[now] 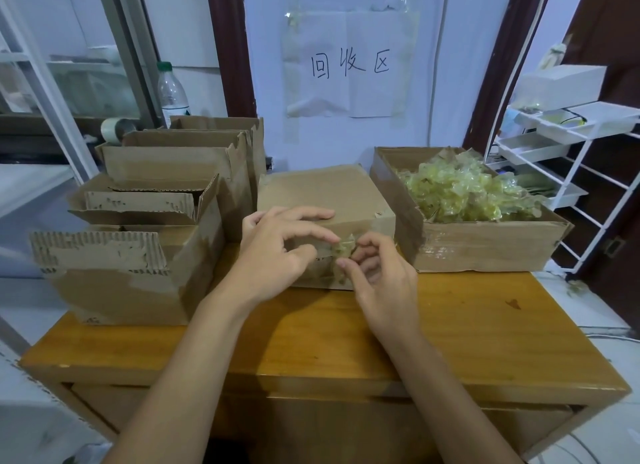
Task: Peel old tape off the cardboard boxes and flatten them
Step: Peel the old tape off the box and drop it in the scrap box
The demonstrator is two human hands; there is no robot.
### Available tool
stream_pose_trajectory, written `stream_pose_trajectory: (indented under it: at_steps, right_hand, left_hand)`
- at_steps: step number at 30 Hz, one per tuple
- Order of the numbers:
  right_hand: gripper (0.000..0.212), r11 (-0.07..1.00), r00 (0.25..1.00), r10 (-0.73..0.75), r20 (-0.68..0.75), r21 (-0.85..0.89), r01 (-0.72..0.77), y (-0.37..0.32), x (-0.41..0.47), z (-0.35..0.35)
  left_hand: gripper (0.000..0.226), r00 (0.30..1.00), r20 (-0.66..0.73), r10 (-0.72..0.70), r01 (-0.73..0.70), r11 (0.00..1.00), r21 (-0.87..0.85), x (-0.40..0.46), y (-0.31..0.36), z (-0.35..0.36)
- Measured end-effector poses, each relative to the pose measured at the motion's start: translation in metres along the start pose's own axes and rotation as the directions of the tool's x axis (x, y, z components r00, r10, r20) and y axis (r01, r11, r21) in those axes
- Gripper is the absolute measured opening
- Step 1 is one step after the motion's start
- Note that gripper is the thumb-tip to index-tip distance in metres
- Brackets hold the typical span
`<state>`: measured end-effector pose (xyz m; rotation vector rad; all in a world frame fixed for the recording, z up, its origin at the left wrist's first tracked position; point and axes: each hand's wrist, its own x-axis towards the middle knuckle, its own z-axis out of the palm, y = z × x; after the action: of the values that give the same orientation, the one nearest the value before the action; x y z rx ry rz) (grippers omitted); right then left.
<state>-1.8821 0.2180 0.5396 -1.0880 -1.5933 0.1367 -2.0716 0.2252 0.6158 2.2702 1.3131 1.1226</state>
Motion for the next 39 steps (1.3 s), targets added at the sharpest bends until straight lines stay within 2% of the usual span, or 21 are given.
stream_pose_trajectory:
  at_steps: [3, 5, 8, 11, 18, 25, 28, 32, 35, 39]
  right_hand:
    - [0.037, 0.997, 1.0, -0.001, 0.005, -0.071, 0.001, 0.001, 0.002, 0.002]
    - [0.032, 0.995, 1.0, -0.028, -0.007, -0.093, 0.027, -0.001, 0.003, 0.003]
    - [0.019, 0.987, 0.996, -0.078, -0.044, -0.142, 0.071, -0.002, 0.004, 0.004]
    - [0.017, 0.973, 0.987, -0.152, -0.056, -0.186, 0.139, -0.003, 0.005, 0.005]
    - [0.015, 0.973, 0.972, -0.213, -0.104, -0.113, 0.201, -0.005, 0.0, 0.004]
    - [0.018, 0.994, 0.986, -0.11, -0.128, -0.041, 0.105, -0.001, 0.0, 0.002]
    - [0.025, 0.988, 0.983, -0.15, -0.11, -0.056, 0.145, -0.001, 0.0, 0.002]
    - [0.034, 0.994, 0.993, -0.089, -0.078, 0.053, 0.093, -0.002, -0.001, 0.0]
    - [0.029, 0.988, 0.997, -0.075, -0.017, 0.137, 0.077, -0.004, -0.004, -0.002]
    - [0.025, 0.99, 0.996, -0.084, -0.025, 0.107, 0.087, -0.001, -0.004, -0.002]
  left_hand:
    - [0.04, 0.999, -0.04, 0.031, -0.03, 0.999, 0.032, 0.002, -0.004, 0.002]
    - [0.041, 0.996, -0.065, 0.059, -0.055, 0.996, 0.065, 0.003, -0.012, 0.003]
    - [0.054, 0.991, -0.097, 0.093, -0.084, 0.992, 0.089, 0.007, -0.024, 0.002]
    - [0.051, 0.986, -0.134, 0.095, -0.073, 0.985, 0.159, 0.007, -0.024, 0.002]
    - [0.045, 0.98, -0.191, 0.055, -0.026, 0.989, 0.147, 0.006, -0.022, 0.007]
    - [0.043, 0.98, -0.196, 0.036, -0.013, 0.993, 0.116, 0.004, -0.022, 0.008]
    - [0.041, 0.98, -0.197, 0.038, -0.015, 0.993, 0.114, 0.005, -0.021, 0.008]
    - [0.04, 0.978, -0.204, 0.045, -0.02, 0.992, 0.124, 0.004, -0.021, 0.009]
    - [0.04, 0.977, -0.206, 0.053, -0.025, 0.99, 0.136, 0.005, -0.021, 0.009]
    - [0.04, 0.979, -0.195, 0.05, -0.021, 0.989, 0.145, 0.005, -0.021, 0.009]
